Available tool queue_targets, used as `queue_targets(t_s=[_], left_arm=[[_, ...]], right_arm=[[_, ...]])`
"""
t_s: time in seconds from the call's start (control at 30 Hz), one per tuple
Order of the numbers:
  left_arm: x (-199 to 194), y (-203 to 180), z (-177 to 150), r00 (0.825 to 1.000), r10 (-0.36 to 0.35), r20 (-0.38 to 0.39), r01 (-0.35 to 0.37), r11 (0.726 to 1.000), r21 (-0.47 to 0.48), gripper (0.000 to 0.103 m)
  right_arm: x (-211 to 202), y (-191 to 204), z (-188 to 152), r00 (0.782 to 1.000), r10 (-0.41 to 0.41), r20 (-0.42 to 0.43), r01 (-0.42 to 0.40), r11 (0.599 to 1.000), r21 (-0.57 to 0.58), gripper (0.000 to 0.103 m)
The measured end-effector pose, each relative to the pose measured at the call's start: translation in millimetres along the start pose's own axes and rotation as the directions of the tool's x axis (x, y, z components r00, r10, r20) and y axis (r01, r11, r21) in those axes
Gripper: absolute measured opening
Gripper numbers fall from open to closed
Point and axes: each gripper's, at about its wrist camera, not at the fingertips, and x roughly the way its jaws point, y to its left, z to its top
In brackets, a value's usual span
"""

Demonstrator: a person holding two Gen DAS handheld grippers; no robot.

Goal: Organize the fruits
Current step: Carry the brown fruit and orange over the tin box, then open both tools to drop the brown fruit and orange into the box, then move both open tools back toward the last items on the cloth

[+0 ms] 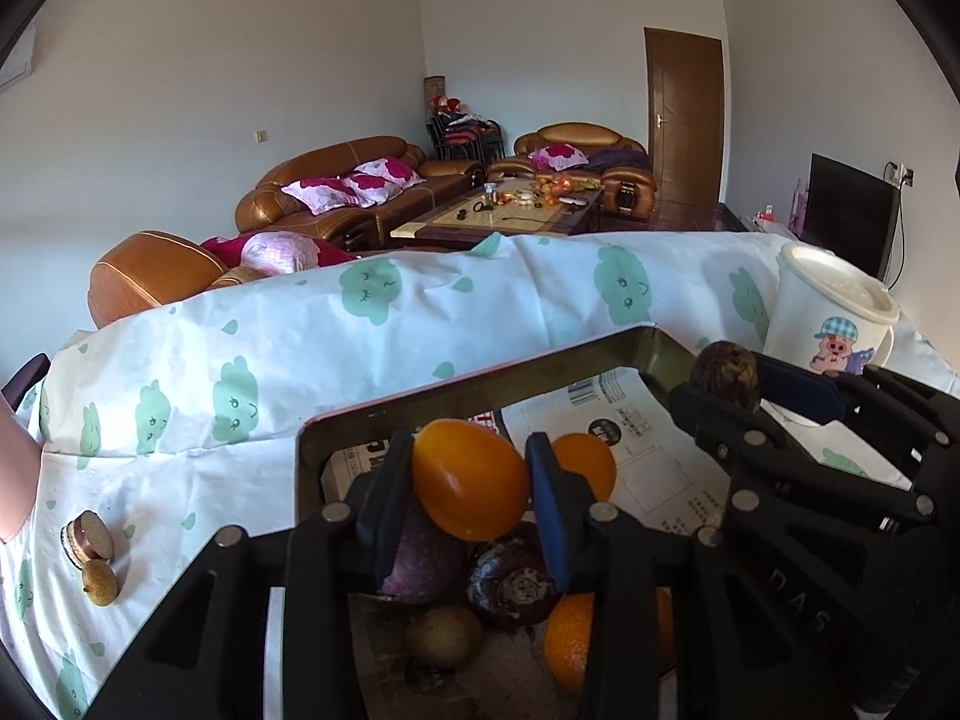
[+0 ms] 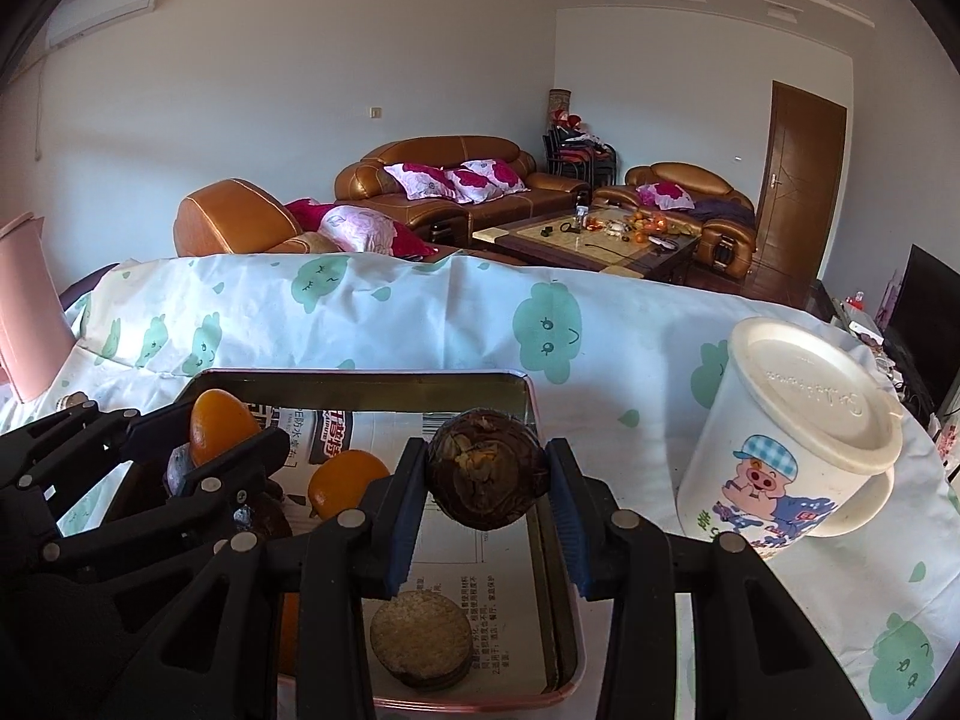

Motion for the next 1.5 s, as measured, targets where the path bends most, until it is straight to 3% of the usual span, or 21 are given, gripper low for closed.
queue_targets(t_s=[0.1, 0.3, 0.37, 0.4, 0.53, 0.63, 0.73, 0.8, 0.83, 0.93, 1.0, 1.2, 1.5], left_arm=[[-4, -1, -1, 1.000, 0.012, 0.023, -0.013, 1.000, 0.008, 0.046], [-27, 7, -1, 0.990, 0.070, 0.122, -0.069, 0.998, -0.008, 0.082], [-36, 12, 1, 0.986, 0.078, 0.146, -0.074, 0.997, -0.034, 0.103], [-40, 15, 1, 0.984, 0.072, 0.163, -0.065, 0.997, -0.050, 0.103], [-56, 19, 2, 0.979, 0.037, 0.198, -0.027, 0.998, -0.056, 0.103], [-61, 19, 0, 0.976, 0.047, 0.212, -0.037, 0.998, -0.049, 0.103], [-60, 22, -2, 0.977, 0.068, 0.203, -0.059, 0.997, -0.047, 0.103], [-58, 26, -3, 0.976, 0.089, 0.198, -0.080, 0.995, -0.054, 0.103], [-58, 29, -4, 0.975, 0.101, 0.198, -0.091, 0.994, -0.060, 0.103], [-60, 38, -6, 0.968, 0.141, 0.209, -0.127, 0.989, -0.079, 0.103], [-60, 43, -9, 0.964, 0.161, 0.211, -0.147, 0.986, -0.084, 0.103], [-51, 51, -20, 0.965, 0.203, 0.164, -0.195, 0.979, -0.064, 0.103], [-60, 63, -29, 0.968, 0.188, 0.165, -0.180, 0.982, -0.064, 0.103]], right_arm=[[0, -4, 0, 0.999, 0.035, 0.002, -0.035, 0.999, 0.026, 0.042], [5, -24, -2, 0.984, 0.176, -0.009, -0.172, 0.971, 0.166, 0.042], [6, -30, -2, 0.972, 0.233, -0.008, -0.226, 0.948, 0.223, 0.043], [5, -33, -3, 0.968, 0.252, 0.002, -0.245, 0.938, 0.245, 0.043], [-9, -39, -3, 0.960, 0.267, 0.085, -0.281, 0.915, 0.291, 0.067], [-19, -37, -1, 0.963, 0.237, 0.125, -0.264, 0.922, 0.284, 0.070], [-30, -33, -1, 0.980, 0.123, 0.158, -0.162, 0.951, 0.264, 0.070], [-41, -28, -2, 0.978, 0.026, 0.206, -0.075, 0.969, 0.234, 0.070], [-47, -24, -2, 0.972, -0.024, 0.236, -0.029, 0.976, 0.216, 0.071], [-59, -10, -6, 0.940, -0.127, 0.316, 0.078, 0.983, 0.165, 0.088], [-60, -2, -6, 0.931, -0.162, 0.326, 0.126, 0.984, 0.130, 0.088], [-59, 8, -7, 0.943, -0.137, 0.304, 0.114, 0.989, 0.091, 0.088], [-68, 21, -15, 0.949, -0.133, 0.286, 0.103, 0.988, 0.118, 0.088]])
